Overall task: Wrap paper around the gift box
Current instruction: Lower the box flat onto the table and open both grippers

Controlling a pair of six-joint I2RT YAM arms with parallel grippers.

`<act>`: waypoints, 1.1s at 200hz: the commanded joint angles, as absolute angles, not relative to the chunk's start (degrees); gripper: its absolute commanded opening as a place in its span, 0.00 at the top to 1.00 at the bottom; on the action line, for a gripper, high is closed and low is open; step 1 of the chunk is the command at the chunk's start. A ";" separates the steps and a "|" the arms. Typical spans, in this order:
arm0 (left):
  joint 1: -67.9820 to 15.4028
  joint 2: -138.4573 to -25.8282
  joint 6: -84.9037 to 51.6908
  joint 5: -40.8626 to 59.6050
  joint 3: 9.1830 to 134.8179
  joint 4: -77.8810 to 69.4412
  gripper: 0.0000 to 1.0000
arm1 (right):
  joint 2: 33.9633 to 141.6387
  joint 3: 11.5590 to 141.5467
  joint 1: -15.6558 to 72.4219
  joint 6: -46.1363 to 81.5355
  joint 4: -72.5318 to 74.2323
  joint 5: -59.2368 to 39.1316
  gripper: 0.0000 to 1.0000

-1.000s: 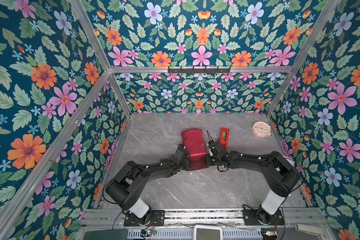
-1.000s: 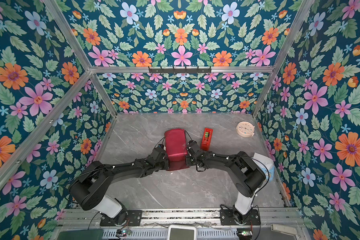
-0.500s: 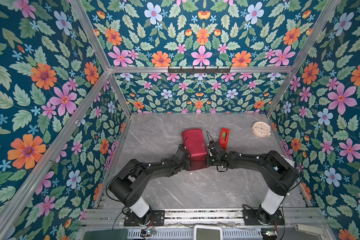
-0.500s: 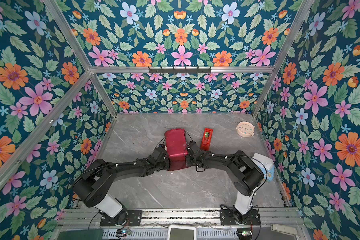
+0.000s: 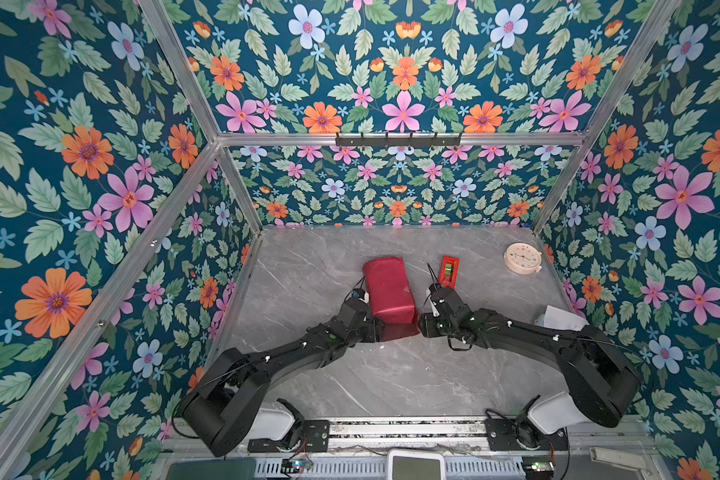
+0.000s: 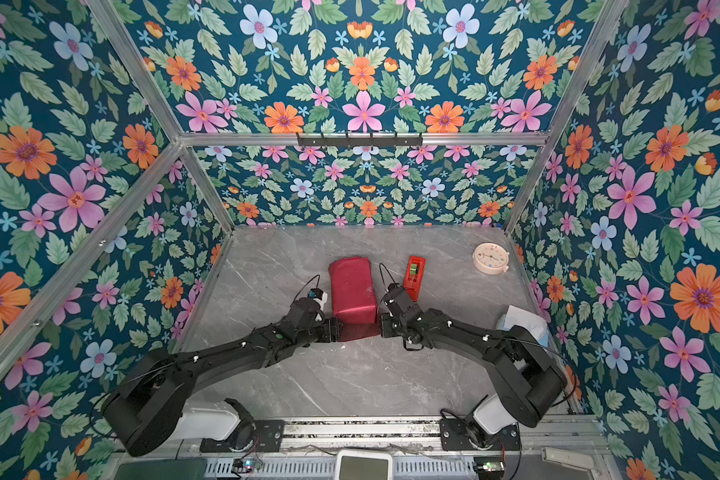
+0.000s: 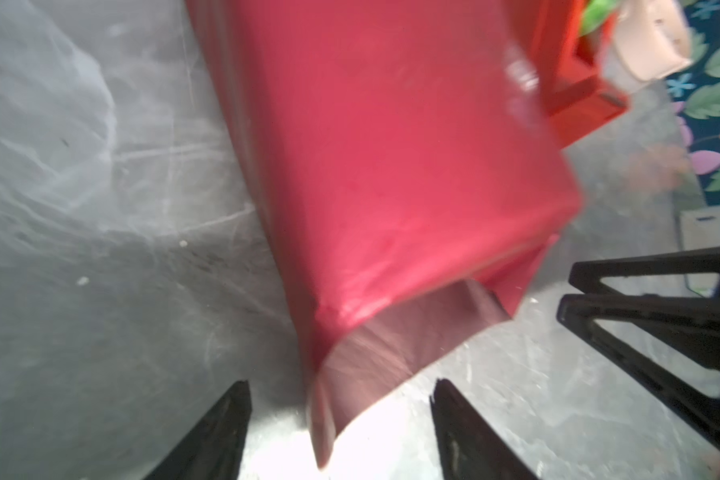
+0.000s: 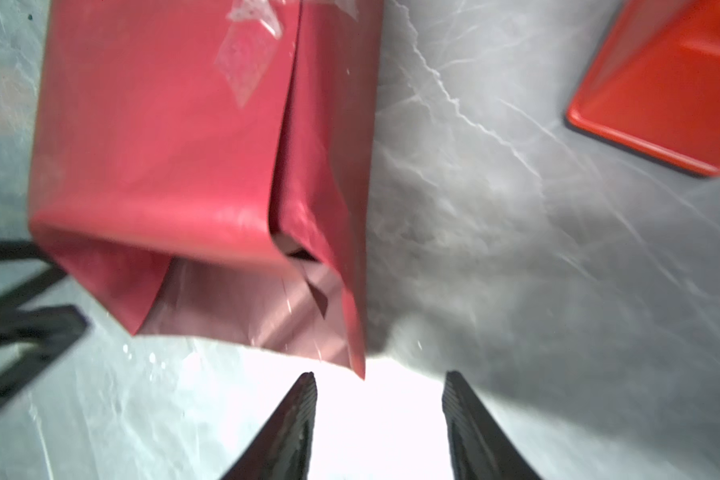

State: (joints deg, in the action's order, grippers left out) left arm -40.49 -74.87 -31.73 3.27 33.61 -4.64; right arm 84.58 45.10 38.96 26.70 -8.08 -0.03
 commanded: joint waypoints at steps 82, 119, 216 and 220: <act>-40.61 -78.40 23.14 3.57 39.62 -16.84 0.13 | 85.19 47.00 29.39 27.70 -4.79 -15.82 0.14; -40.58 -84.86 33.22 6.35 43.57 -14.58 0.11 | 85.55 47.04 28.87 26.22 -7.81 -9.99 0.18; -40.59 -96.03 41.79 2.82 47.95 -13.18 0.23 | 86.61 45.57 28.90 27.24 -5.25 -10.33 0.24; -40.60 -96.19 41.89 2.74 47.84 -13.14 0.24 | 86.73 45.66 28.91 27.32 -5.02 -10.59 0.25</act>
State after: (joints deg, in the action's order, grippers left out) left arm -40.60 -95.20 39.99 3.77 47.55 -12.93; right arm 86.28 45.28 28.82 27.05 -6.13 -10.24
